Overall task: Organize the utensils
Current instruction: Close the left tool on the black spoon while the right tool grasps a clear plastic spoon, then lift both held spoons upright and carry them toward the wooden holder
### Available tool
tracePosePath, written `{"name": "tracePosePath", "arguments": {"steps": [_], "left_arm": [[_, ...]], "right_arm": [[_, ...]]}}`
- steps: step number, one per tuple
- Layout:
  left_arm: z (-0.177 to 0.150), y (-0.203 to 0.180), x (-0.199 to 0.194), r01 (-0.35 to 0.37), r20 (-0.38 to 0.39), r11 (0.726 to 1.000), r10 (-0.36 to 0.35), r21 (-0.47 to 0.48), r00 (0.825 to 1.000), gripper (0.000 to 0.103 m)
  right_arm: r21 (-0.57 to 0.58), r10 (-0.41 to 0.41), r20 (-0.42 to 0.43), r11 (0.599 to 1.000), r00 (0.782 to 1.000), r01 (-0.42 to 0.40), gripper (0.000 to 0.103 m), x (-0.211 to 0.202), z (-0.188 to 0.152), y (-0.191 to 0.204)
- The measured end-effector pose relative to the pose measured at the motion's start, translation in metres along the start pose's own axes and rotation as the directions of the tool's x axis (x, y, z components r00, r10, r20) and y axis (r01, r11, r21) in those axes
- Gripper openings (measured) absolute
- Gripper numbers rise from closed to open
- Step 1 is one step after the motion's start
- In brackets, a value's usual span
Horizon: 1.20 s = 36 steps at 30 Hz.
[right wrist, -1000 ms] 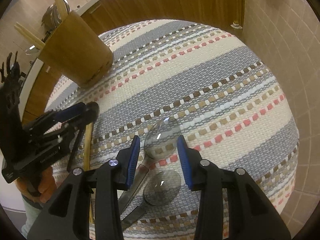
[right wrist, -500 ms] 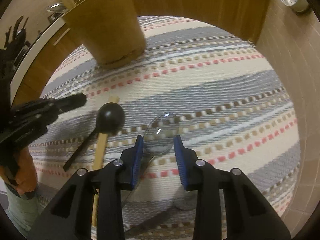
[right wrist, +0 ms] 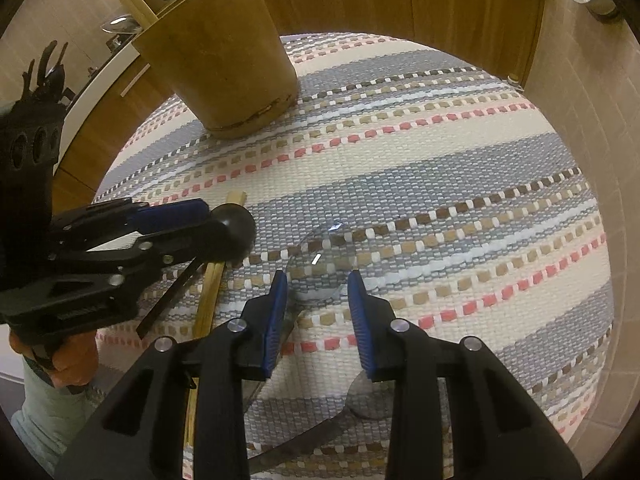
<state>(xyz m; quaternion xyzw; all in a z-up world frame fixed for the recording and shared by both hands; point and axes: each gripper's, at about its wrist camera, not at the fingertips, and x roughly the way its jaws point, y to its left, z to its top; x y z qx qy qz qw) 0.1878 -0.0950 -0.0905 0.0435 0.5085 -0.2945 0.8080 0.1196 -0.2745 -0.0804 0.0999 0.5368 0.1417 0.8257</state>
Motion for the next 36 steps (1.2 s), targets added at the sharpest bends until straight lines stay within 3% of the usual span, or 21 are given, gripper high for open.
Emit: {"name": "tracePosePath", "arguments": {"steps": [6,10,13,17,23,26,29,36], "left_arm": [[0.002,-0.025,0.011,-0.134,-0.006,0.988,0.135,0.076,0.991,0.029],[0.004,-0.033,0.02,-0.134,0.001,0.988,0.134,0.071,0.991,0.027],[-0.001,-0.021,0.009,-0.098,0.023,0.994,0.097,0.045,0.995,0.023],[-0.009,0.0,-0.006,0.024,0.049,1.0,-0.023,-0.018,0.999,0.014],[-0.015,0.026,-0.012,0.165,0.075,0.979,-0.157,-0.121,0.985,0.007],[-0.018,0.03,-0.019,0.193,0.102,0.971,-0.18,-0.138,0.978,0.001],[-0.02,0.034,-0.024,0.192,0.113,0.969,-0.175,-0.158,0.978,0.001],[-0.027,0.052,-0.027,0.203,0.138,0.956,-0.176,-0.211,0.975,0.001]], "right_arm": [[0.101,0.119,0.003,0.988,0.993,-0.119,0.028,-0.012,-0.005,-0.028],[0.15,0.177,0.003,0.973,0.984,-0.176,0.028,-0.017,-0.003,-0.04],[0.156,0.179,-0.008,0.972,0.984,-0.176,0.028,-0.012,0.001,-0.038],[0.172,0.172,-0.025,0.971,0.985,-0.165,0.029,-0.002,0.004,-0.034],[0.152,0.141,-0.036,0.979,0.989,-0.134,0.029,0.006,0.016,-0.022],[0.118,0.101,-0.05,0.989,0.994,-0.094,0.028,0.009,0.022,-0.008],[0.085,0.103,-0.067,0.992,0.992,-0.097,0.02,0.014,0.024,0.004],[0.037,0.108,-0.071,0.994,0.992,-0.105,0.016,0.021,0.029,0.032]]}}
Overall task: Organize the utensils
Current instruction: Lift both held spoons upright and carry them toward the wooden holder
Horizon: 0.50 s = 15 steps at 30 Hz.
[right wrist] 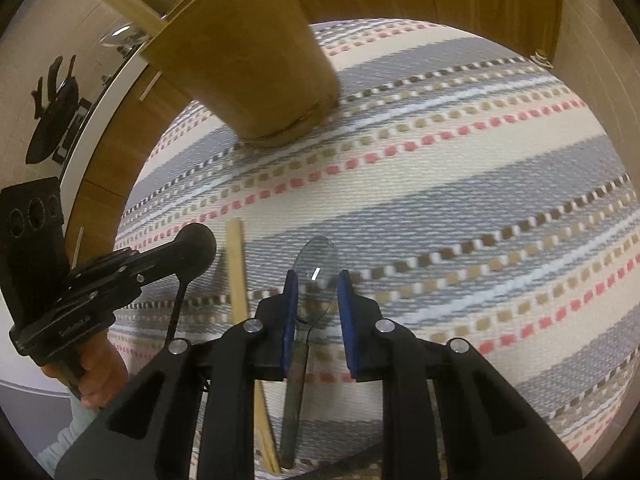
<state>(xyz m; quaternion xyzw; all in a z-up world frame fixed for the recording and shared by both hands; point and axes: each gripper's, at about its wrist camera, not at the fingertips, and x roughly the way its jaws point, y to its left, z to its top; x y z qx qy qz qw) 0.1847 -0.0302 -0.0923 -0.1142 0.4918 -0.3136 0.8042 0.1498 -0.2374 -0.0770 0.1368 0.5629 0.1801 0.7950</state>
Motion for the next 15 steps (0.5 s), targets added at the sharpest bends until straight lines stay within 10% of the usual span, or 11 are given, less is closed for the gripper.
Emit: {"name": "tracePosePath", "arguments": {"steps": [15], "left_arm": [[-0.01,0.032,-0.025,0.044,0.023,0.997,-0.042,-0.061,0.999,0.001]], "right_arm": [[-0.079,0.005,-0.049,0.997,0.999,-0.009,0.013,0.021,0.002,0.065]]}}
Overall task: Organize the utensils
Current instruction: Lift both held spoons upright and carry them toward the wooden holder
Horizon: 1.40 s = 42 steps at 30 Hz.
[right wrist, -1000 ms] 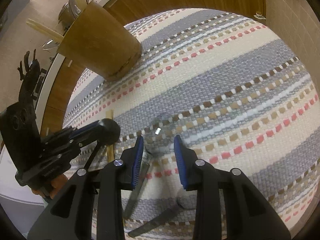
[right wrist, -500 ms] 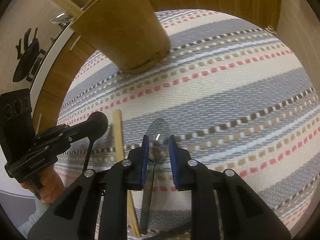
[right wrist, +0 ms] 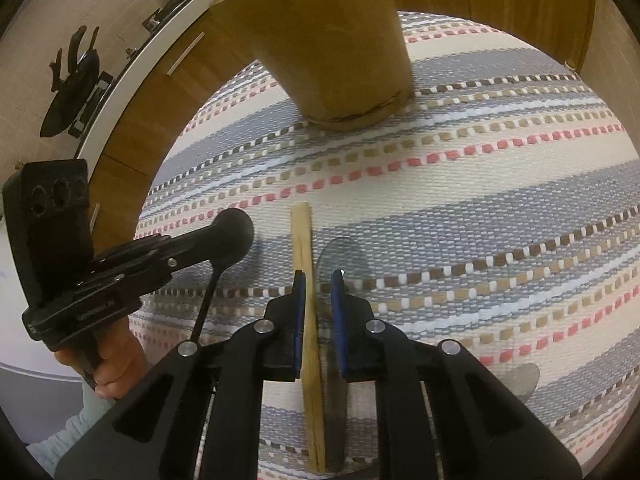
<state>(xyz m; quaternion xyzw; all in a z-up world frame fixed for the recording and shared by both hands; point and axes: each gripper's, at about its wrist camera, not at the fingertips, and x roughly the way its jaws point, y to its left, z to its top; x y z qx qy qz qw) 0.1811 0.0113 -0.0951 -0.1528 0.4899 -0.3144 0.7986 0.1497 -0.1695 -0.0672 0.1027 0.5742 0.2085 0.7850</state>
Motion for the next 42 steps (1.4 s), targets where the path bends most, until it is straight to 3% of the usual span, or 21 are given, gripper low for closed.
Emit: {"name": "tracePosePath", "arguments": {"steps": [1,2,4,7,10,18,20,25,30,34,42], "left_arm": [[-0.001,0.001,0.0,0.001,0.001,1.0,-0.001,0.0,1.0,0.001],[-0.002,0.003,-0.001,0.003,0.002,1.0,-0.003,0.0,1.0,0.001],[-0.003,0.003,-0.003,0.004,0.01,1.0,-0.004,0.004,1.0,0.001],[-0.004,0.002,-0.006,-0.006,0.03,1.0,0.006,0.014,1.0,0.001],[-0.005,0.002,-0.01,-0.007,0.047,1.0,0.006,0.017,0.999,0.001],[-0.008,0.001,-0.015,0.02,0.065,1.0,-0.021,0.02,0.998,0.001],[-0.008,0.002,-0.016,0.024,0.07,1.0,-0.025,0.016,0.997,0.001],[-0.008,0.003,-0.023,0.035,0.083,0.999,-0.037,0.019,0.996,0.001],[-0.006,-0.002,-0.032,0.042,0.097,0.999,-0.044,0.03,0.994,0.001],[-0.007,-0.01,-0.042,0.044,0.113,0.998,-0.05,0.054,0.992,0.001],[-0.008,-0.04,-0.072,0.047,0.175,0.991,-0.069,0.124,0.982,0.001]], "right_arm": [[-0.008,-0.019,0.002,1.0,1.0,0.019,0.021,0.0,0.0,0.002],[-0.018,-0.042,0.004,0.999,0.999,0.042,0.04,0.001,0.001,0.006],[-0.02,-0.071,0.02,0.997,0.997,0.071,0.063,0.001,0.002,0.009],[-0.049,-0.107,0.005,0.993,0.994,0.107,0.062,0.006,0.004,0.012],[-0.071,-0.148,-0.049,0.987,0.988,0.145,0.045,0.019,0.002,0.015],[-0.187,-0.265,-0.049,0.95,0.963,0.252,0.039,0.04,0.007,0.064],[-0.184,-0.245,-0.066,0.956,0.967,0.23,0.029,0.044,0.013,0.068],[-0.14,-0.152,-0.086,0.98,0.985,0.139,0.029,0.049,0.027,0.058],[-0.134,-0.099,-0.042,0.987,0.994,0.093,0.029,0.04,0.02,0.056],[-0.147,-0.065,0.052,0.987,0.997,0.072,0.029,0.017,0.006,0.054],[-0.222,-0.018,0.248,0.972,0.969,0.075,0.029,-0.053,-0.035,0.063]]}}
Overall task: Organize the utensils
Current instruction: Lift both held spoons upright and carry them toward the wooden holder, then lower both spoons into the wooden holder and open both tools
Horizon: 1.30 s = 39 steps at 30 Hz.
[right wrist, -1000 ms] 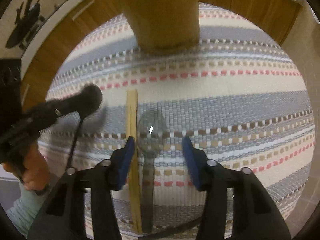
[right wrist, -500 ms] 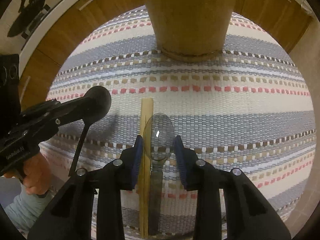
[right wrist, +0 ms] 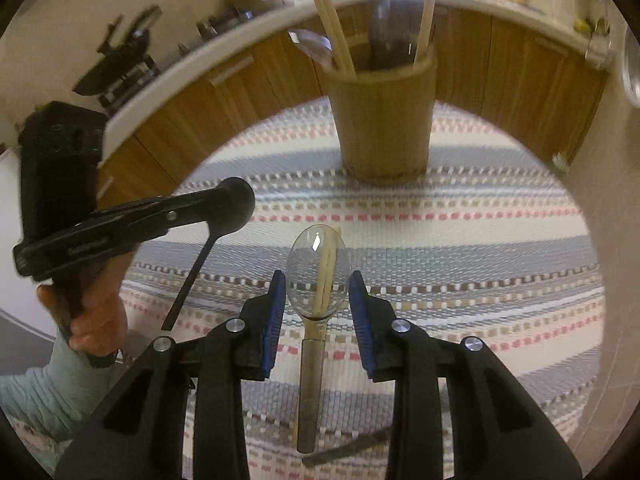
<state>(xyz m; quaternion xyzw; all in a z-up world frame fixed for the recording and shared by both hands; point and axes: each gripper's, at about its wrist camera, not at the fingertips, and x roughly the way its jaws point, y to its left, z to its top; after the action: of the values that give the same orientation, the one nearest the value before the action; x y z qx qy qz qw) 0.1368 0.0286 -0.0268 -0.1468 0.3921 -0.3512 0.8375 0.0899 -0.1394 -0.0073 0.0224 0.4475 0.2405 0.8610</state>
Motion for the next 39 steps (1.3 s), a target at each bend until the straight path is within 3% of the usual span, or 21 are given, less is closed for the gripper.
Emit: {"name": "tracePosePath", "arguments": {"steps": [6,10,13,18,20,24,27,31,33,36,39], "left_arm": [[0.009,-0.033,-0.02,-0.029,0.064,0.997,0.025,0.069,0.998,0.001],[0.022,-0.053,-0.032,-0.06,0.15,0.992,0.043,0.11,0.988,0.001],[0.038,-0.069,-0.046,-0.078,0.255,0.986,0.039,0.145,0.966,0.001],[0.068,-0.086,-0.059,-0.115,0.411,0.982,0.044,0.149,0.911,0.001],[0.083,-0.092,-0.059,-0.149,0.46,0.979,0.071,0.136,0.885,0.001],[0.11,-0.094,-0.049,-0.132,0.508,0.985,0.056,0.114,0.859,0.001],[0.125,-0.093,-0.037,-0.144,0.564,0.985,0.063,0.099,0.823,0.001],[0.132,-0.094,-0.02,-0.145,0.611,0.982,0.044,0.117,0.79,0.001],[0.131,-0.093,-0.01,-0.122,0.642,0.981,-0.003,0.149,0.767,0.001],[0.13,-0.093,0.005,-0.141,0.653,0.978,0.005,0.156,0.757,0.001],[0.133,-0.091,0.022,-0.156,0.645,0.973,0.007,0.173,0.764,0.001]], "right_arm": [[-0.001,0.023,0.102,1.0,0.994,-0.023,0.029,-0.049,-0.008,-0.015],[-0.004,-0.012,0.239,1.0,0.971,0.013,0.029,-0.089,0.0,-0.021],[0.004,-0.054,0.375,0.998,0.925,0.057,0.029,-0.112,0.01,-0.025],[0.031,-0.12,0.579,0.992,0.807,0.125,0.029,-0.131,0.037,-0.031],[0.042,-0.14,0.618,0.989,0.774,0.145,0.029,-0.131,0.049,-0.034],[0.061,-0.173,0.677,0.982,0.715,0.18,0.029,-0.123,0.075,-0.037],[0.067,-0.174,0.706,0.981,0.687,0.18,0.029,-0.111,0.094,-0.042],[0.069,-0.169,0.724,0.982,0.668,0.174,0.029,-0.094,0.113,-0.048],[0.072,-0.171,0.729,0.982,0.663,0.174,0.029,-0.086,0.119,-0.052],[0.073,-0.165,0.731,0.984,0.662,0.164,0.029,-0.075,0.127,-0.061],[0.079,-0.151,0.734,0.987,0.663,0.137,0.029,-0.066,0.129,-0.072]]}}
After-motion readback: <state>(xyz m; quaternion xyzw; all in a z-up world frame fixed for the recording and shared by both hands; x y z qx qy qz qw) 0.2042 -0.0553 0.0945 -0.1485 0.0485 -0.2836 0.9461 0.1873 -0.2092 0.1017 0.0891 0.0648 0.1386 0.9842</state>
